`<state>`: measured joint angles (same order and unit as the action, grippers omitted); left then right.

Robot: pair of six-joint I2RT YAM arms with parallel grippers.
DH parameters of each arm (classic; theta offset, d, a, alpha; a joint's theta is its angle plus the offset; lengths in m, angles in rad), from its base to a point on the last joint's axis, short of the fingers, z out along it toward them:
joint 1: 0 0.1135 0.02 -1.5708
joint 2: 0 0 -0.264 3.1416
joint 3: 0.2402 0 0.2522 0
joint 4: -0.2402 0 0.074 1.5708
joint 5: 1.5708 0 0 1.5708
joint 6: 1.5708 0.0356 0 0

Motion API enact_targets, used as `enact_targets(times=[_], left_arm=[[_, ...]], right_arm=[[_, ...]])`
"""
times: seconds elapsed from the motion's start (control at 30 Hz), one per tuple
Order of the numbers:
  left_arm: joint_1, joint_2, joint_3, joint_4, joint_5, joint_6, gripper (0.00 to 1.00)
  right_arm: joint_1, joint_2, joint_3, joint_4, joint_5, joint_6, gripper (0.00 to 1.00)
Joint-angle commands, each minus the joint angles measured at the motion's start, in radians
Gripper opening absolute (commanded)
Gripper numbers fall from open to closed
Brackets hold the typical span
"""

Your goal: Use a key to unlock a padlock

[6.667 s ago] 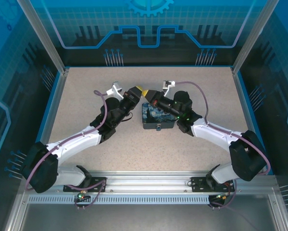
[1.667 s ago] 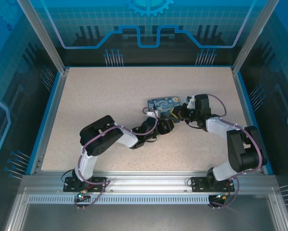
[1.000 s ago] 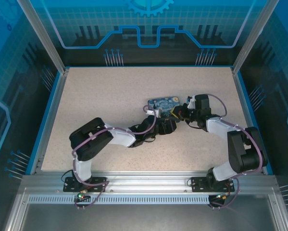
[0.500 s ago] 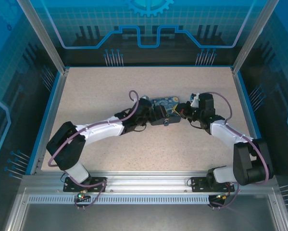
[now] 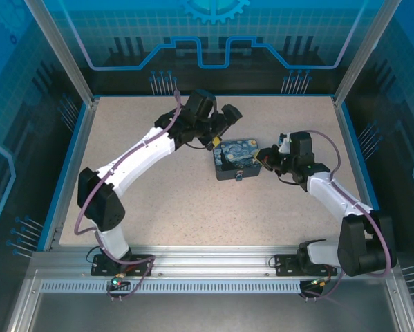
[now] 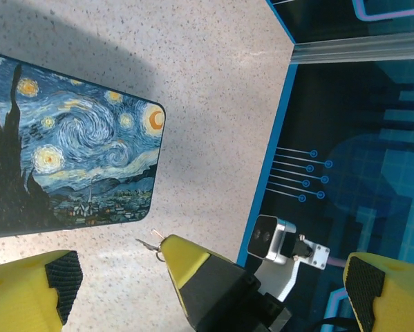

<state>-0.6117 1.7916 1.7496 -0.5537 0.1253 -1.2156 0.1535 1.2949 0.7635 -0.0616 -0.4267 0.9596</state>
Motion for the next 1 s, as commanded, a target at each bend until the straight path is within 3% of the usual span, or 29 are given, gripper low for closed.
enact_targets(times=[0.0,0.3,0.53,0.97], left_arm=[[0.020,0.022,0.068,-0.117,0.078,-0.057,0.99],[0.043,0.001,0.060,-0.021,0.101,-0.100,0.99],[0.052,-0.055,-0.046,0.077,0.100,-0.172,0.99],[0.043,-0.034,0.003,0.085,0.079,-0.139,0.99]], right_arm=[[-0.017,0.018,0.042,-0.053,-0.014,-0.026,0.00],[-0.017,0.064,0.064,-0.045,-0.034,-0.027,0.00],[-0.016,0.077,0.066,-0.029,-0.037,-0.026,0.00],[-0.015,0.120,0.058,0.016,-0.048,-0.003,0.00]])
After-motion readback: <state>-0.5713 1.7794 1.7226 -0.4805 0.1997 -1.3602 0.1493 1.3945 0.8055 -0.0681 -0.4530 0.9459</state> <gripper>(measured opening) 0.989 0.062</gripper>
